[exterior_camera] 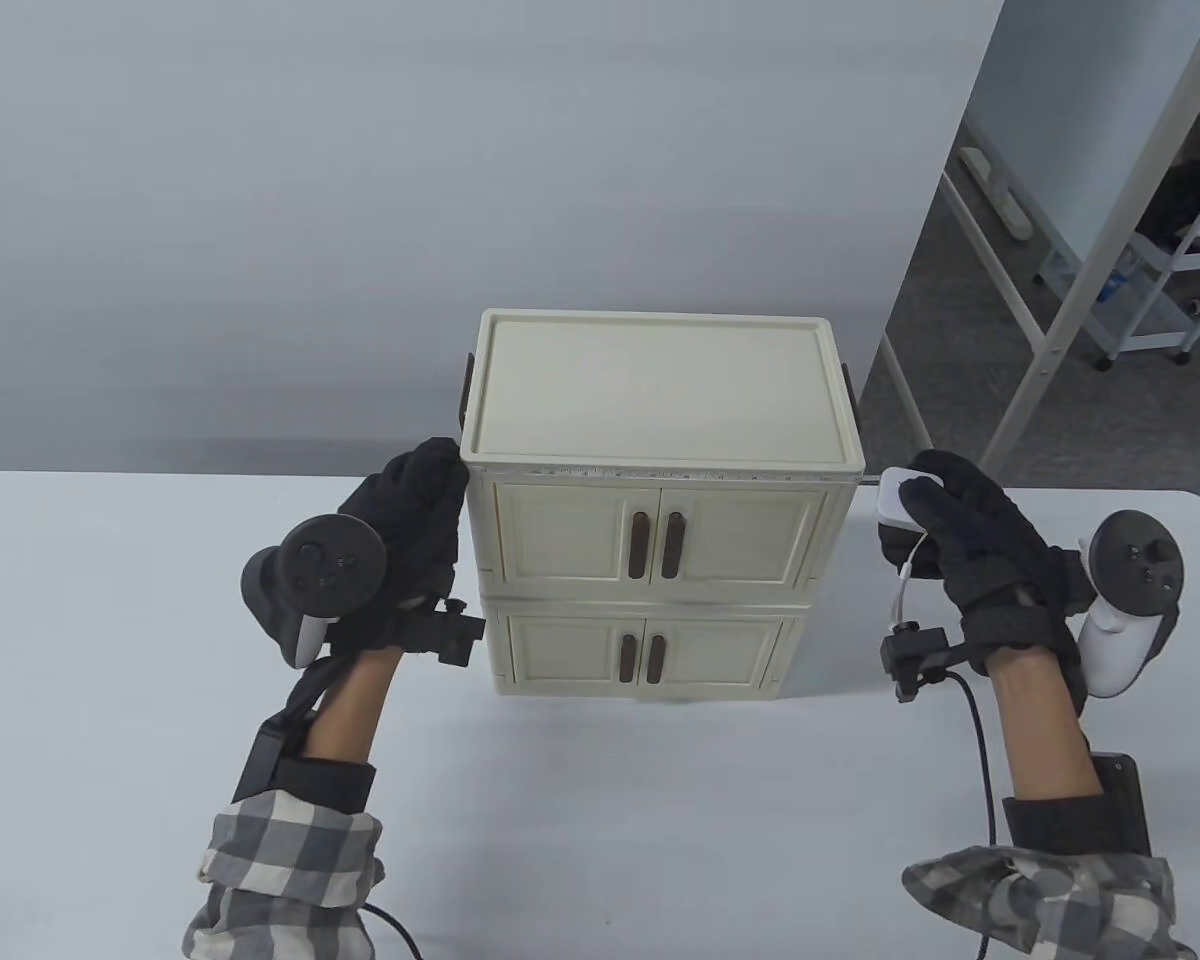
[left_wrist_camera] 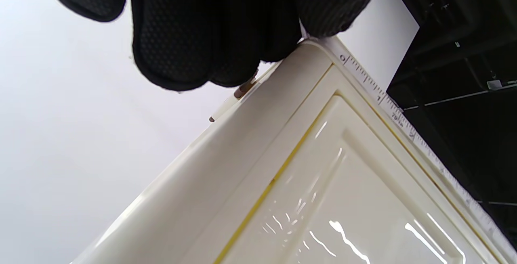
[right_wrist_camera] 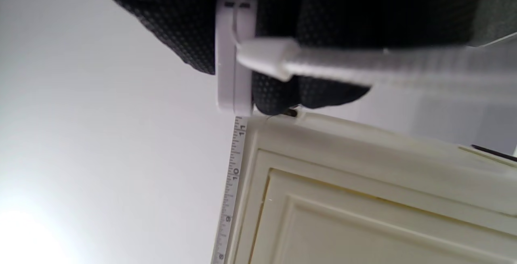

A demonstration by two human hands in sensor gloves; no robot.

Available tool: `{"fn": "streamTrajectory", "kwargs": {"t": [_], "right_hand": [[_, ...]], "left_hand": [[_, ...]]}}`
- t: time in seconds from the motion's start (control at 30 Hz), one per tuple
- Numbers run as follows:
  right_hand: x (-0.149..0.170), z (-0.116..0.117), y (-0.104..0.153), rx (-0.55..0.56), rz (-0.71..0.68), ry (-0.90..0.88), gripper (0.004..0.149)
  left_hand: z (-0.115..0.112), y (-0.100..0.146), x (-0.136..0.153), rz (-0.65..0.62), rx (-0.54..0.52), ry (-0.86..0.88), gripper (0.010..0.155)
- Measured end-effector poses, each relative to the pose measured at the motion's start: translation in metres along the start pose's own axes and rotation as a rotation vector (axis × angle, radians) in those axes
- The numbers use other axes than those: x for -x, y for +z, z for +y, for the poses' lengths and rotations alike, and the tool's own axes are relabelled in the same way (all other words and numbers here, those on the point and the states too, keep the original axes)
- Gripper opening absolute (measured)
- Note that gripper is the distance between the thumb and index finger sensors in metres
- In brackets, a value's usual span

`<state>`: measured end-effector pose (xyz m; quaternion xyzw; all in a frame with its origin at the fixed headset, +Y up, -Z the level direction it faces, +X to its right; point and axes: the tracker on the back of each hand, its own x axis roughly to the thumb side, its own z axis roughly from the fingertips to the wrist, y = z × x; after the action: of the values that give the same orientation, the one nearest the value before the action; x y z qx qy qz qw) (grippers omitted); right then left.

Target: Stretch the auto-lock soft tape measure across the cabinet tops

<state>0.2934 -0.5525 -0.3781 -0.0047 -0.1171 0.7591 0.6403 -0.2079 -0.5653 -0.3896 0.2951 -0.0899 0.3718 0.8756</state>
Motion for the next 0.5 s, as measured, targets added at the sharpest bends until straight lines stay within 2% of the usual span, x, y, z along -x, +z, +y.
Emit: {"fn": "streamTrajectory", "kwargs": {"t": [0.13, 0.27, 0.5], "right_hand": [[0.007, 0.005, -0.006, -0.064, 0.005, -0.051, 0.052], [0.011, 0.009, -0.011, -0.072, 0.018, -0.133, 0.053], [0.013, 0.009, -0.012, -0.077, 0.009, -0.115, 0.052]], "left_hand": [[0.0, 0.001, 0.0, 0.01, -0.006, 0.015, 0.043], [0.0, 0.0, 0.001, 0.031, -0.009, 0.046, 0.043], [0.0, 0.0, 0.002, 0.03, -0.008, 0.057, 0.043]]}}
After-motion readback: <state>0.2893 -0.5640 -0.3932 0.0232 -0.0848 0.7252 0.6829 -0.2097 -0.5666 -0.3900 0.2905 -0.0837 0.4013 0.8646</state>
